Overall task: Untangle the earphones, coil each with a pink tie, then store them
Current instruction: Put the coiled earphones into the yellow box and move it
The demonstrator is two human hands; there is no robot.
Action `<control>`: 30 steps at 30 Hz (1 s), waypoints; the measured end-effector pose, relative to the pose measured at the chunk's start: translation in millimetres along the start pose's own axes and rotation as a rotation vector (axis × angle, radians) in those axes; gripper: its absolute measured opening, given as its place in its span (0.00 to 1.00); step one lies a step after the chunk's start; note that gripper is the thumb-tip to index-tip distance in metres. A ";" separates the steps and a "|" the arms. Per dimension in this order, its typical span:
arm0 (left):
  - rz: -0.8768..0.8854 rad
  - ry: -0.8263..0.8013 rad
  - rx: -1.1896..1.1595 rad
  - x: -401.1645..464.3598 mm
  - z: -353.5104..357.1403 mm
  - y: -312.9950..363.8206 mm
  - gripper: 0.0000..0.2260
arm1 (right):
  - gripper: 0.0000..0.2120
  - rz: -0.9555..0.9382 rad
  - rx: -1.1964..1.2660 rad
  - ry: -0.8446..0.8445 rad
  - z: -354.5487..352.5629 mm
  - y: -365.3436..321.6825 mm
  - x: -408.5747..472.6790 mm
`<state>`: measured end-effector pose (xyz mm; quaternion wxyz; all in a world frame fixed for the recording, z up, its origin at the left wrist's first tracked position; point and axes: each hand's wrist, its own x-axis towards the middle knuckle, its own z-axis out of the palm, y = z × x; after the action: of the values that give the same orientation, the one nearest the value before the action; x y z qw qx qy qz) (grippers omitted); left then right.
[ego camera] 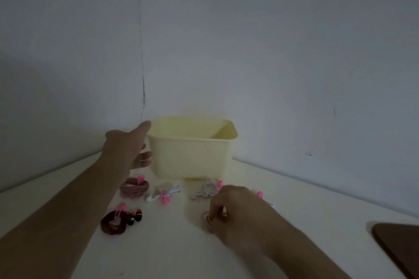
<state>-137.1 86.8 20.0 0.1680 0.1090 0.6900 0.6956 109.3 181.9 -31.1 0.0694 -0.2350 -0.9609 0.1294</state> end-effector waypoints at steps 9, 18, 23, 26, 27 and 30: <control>-0.035 -0.124 0.048 7.0 26.2 -4.8 0.05 | 0.08 -0.079 -0.111 -0.153 -1.4 8.1 11.5; 0.065 -0.169 -0.025 -18.8 14.9 -37.1 0.04 | 0.14 -0.056 0.483 0.340 -33.6 -9.3 2.8; 0.097 -0.172 -0.057 -30.1 8.5 -56.1 0.04 | 0.08 0.021 0.597 0.541 -57.6 -18.0 29.6; 0.146 -0.173 -0.045 -34.0 6.2 -60.8 0.07 | 0.11 0.056 0.366 0.438 -47.4 -26.8 73.0; 0.162 -0.174 -0.040 -35.8 6.4 -61.3 0.07 | 0.14 0.055 0.315 0.397 -41.2 -29.2 88.5; 0.217 -0.174 -0.018 -37.6 7.0 -63.2 0.12 | 0.19 0.032 0.147 0.244 -24.7 -34.0 131.6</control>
<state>-94.6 78.2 -39.8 0.1521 0.2414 0.6508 0.7036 -16.4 219.9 11.7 0.2006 -0.2584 -0.9293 0.1712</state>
